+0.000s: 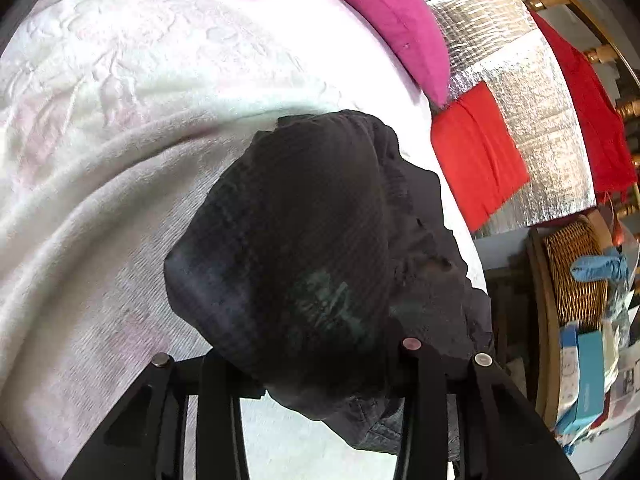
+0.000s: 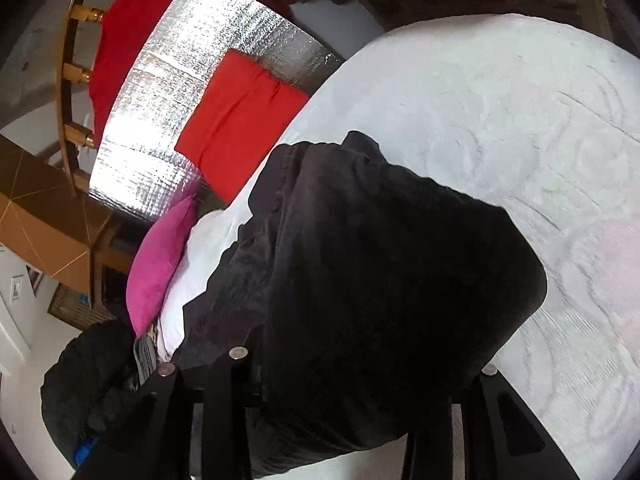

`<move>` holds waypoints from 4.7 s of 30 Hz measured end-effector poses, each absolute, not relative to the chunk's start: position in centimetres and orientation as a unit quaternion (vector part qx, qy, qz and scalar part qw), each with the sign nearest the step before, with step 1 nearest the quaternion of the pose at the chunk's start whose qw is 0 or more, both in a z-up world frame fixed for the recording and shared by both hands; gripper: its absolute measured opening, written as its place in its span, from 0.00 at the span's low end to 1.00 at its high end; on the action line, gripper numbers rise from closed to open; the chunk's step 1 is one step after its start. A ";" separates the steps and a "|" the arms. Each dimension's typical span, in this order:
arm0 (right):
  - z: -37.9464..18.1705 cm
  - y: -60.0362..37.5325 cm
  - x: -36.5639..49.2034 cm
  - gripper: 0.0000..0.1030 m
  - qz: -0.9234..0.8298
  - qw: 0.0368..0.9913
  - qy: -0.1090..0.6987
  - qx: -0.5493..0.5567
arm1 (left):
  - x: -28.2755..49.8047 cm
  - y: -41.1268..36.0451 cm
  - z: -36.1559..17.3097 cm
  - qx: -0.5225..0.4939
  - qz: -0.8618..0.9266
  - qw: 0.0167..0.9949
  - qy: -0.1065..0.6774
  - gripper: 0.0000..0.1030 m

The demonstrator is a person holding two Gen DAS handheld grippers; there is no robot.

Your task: Fold large clothes

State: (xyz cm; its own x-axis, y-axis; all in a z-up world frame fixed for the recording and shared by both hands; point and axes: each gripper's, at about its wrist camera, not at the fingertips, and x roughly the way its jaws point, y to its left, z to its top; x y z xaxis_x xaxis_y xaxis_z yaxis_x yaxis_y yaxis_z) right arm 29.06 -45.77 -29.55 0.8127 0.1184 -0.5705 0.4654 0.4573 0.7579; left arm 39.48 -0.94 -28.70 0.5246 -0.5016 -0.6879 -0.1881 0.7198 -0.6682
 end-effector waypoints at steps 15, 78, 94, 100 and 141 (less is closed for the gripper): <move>-30.3 -44.5 16.7 0.39 -0.103 0.799 0.298 0.512 | 29.4 -0.9 -29.0 -0.298 -0.104 0.816 0.484 0.39; -27.2 -44.9 26.2 0.75 -0.046 0.829 0.461 0.312 | 30.6 -6.4 -27.4 0.143 0.023 0.904 0.403 0.77; -25.8 -45.7 25.4 0.75 -0.009 0.823 0.433 0.367 | 30.5 -6.2 -27.3 0.135 0.016 0.906 0.400 0.77; -27.4 -44.9 27.5 0.75 -0.037 0.824 0.462 0.326 | 30.4 -6.2 -27.3 0.133 0.015 0.907 0.400 0.77; -32.0 -54.7 24.6 0.91 0.077 0.771 0.450 0.445 | 41.6 1.0 -30.7 -0.125 -0.321 0.728 0.593 0.87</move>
State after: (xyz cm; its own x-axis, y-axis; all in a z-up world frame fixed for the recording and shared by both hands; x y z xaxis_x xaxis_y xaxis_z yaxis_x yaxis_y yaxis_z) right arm 24.62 -54.75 -32.02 0.5841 0.5182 -0.6247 0.2817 0.5924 0.7548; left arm 41.56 1.02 -30.74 0.0919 -0.6148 -0.7833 0.3193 0.7633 -0.5616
